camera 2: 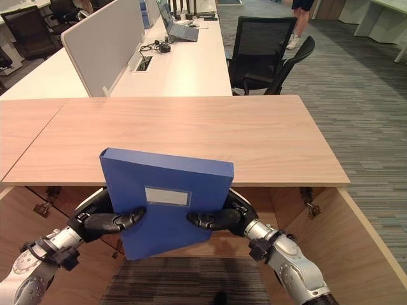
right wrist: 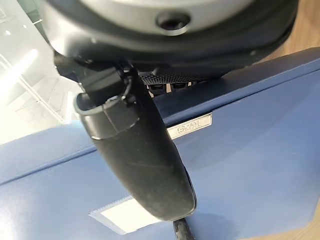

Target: Put the empty folder in the office cabinet

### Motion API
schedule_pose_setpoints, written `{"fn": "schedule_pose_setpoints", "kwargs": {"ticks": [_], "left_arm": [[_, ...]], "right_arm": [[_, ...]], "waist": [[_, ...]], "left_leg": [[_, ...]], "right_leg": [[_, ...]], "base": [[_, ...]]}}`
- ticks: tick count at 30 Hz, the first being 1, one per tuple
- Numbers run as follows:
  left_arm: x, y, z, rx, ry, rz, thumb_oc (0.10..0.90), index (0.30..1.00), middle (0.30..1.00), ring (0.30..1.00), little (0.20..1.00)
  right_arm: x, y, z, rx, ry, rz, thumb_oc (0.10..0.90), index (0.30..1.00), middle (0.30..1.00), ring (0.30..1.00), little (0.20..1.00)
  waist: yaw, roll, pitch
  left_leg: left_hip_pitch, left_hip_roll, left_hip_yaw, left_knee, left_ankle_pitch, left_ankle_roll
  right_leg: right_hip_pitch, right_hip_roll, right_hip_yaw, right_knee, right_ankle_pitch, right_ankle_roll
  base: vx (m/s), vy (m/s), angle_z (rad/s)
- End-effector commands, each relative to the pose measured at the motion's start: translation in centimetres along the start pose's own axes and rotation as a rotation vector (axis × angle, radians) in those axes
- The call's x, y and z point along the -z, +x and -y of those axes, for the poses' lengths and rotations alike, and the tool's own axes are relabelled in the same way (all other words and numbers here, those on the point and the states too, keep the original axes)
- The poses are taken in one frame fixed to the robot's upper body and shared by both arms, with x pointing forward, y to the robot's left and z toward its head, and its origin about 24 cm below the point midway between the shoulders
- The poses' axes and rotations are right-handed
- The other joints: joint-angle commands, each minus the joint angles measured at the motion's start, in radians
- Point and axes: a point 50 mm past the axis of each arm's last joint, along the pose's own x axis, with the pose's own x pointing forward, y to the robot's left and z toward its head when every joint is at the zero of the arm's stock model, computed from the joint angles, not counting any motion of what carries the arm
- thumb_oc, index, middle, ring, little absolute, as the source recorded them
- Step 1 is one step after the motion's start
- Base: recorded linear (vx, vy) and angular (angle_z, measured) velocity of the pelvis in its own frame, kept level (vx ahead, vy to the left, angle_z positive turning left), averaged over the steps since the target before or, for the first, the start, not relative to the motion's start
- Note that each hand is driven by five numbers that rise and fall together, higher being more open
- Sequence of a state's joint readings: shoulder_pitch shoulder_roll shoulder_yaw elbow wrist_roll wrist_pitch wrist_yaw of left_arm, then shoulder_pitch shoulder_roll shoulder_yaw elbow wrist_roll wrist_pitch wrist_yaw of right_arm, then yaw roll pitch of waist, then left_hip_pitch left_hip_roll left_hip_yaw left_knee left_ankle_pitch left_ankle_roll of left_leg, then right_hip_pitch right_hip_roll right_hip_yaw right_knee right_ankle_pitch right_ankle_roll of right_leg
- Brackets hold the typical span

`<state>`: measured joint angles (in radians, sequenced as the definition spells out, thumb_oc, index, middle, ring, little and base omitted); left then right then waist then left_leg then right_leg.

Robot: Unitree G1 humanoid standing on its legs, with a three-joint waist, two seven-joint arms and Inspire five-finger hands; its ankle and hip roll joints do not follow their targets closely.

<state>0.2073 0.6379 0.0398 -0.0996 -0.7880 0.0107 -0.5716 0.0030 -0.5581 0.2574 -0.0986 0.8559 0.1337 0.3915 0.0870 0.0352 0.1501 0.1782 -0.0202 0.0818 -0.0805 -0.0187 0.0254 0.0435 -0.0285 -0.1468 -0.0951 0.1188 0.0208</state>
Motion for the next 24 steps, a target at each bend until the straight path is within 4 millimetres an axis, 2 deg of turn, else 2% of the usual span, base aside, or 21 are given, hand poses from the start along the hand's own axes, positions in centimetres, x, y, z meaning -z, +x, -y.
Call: {"fn": "schedule_pose_setpoints", "kwargs": {"ticks": [1,24], "left_arm": [[-3.9,4.7,3.1,0.215,0.034,0.258,0.4,0.3,0.3,0.3,0.3],[-4.5,5.0,3.0,0.201,0.053,0.303,0.4,0.3,0.3,0.3,0.3]], "right_arm": [[-8.0,5.3,-9.4,-0.572,0.036,0.45,0.402,0.302,0.302,0.302,0.302],[-5.6,5.6,-9.6,-0.623,0.04,0.281,0.4,0.3,0.3,0.3,0.3]], "waist": [[-0.009,-0.029,-0.051],[-0.009,-0.036,-0.054]], "left_leg": [[-0.028,0.043,-0.049,-0.007,-0.029,-0.072],[-0.032,0.044,-0.053,-0.007,-0.026,-0.075]], "right_leg": [[0.133,-0.046,0.019,0.024,-0.152,0.086],[0.132,-0.045,0.016,0.025,-0.152,0.084]], "base": [[0.0,0.0,0.0],[0.0,0.0,0.0]]}}
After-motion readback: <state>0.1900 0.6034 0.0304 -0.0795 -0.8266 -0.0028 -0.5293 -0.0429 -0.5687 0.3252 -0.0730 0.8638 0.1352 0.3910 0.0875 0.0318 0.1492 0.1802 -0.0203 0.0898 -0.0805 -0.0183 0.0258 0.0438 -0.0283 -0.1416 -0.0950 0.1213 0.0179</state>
